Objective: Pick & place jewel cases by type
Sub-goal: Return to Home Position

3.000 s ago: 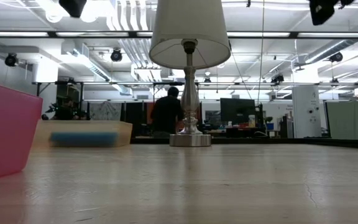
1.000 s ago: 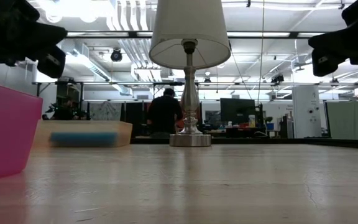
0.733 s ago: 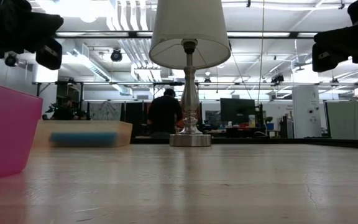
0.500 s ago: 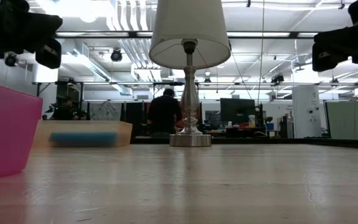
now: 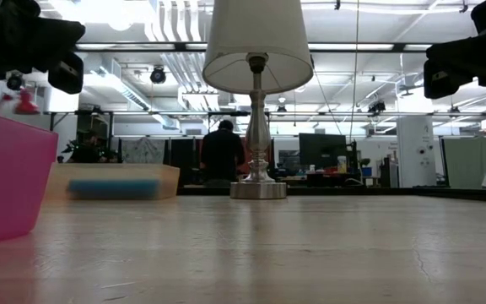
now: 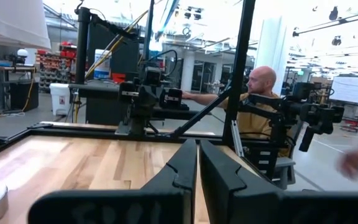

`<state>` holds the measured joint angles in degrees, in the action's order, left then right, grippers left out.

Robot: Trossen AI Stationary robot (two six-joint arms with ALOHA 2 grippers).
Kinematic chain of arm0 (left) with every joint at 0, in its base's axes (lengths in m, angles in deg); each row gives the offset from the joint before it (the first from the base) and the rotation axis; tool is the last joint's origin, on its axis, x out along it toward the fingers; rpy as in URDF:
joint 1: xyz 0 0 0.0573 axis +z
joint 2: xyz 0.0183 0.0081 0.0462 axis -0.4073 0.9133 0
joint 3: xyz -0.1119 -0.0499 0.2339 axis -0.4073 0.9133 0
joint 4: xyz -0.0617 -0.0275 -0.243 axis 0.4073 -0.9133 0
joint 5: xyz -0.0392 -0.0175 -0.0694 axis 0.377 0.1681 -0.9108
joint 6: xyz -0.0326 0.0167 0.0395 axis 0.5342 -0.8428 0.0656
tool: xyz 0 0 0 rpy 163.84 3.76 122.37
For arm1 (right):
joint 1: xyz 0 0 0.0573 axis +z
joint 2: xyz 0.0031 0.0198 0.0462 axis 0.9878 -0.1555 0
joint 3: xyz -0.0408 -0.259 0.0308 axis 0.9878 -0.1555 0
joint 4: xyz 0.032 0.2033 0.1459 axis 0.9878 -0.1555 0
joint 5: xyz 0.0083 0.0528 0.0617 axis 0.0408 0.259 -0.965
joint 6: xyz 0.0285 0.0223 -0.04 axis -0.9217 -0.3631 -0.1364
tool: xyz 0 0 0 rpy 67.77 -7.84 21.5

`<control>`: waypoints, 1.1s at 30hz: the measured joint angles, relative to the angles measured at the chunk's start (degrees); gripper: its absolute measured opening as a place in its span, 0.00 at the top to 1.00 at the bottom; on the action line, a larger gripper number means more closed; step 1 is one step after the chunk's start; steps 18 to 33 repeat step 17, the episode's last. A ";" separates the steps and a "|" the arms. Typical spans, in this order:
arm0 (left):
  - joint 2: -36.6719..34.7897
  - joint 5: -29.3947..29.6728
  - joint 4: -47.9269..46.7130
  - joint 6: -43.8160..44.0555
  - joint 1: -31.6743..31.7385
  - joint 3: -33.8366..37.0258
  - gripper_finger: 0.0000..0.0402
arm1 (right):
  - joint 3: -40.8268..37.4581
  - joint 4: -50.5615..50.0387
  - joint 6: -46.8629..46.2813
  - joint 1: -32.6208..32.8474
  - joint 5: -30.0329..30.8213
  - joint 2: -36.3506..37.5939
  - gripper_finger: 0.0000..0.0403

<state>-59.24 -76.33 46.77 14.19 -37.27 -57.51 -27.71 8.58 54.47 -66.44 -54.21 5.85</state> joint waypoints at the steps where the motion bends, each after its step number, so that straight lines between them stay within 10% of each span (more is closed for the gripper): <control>1: 0.02 0.00 -0.04 0.00 0.00 0.00 1.00 | 0.00 -0.01 0.10 0.00 0.00 0.00 0.98; 33: 0.02 0.00 -0.02 0.02 0.00 -0.04 1.00 | 0.00 -0.04 -0.03 0.00 0.02 -0.02 0.98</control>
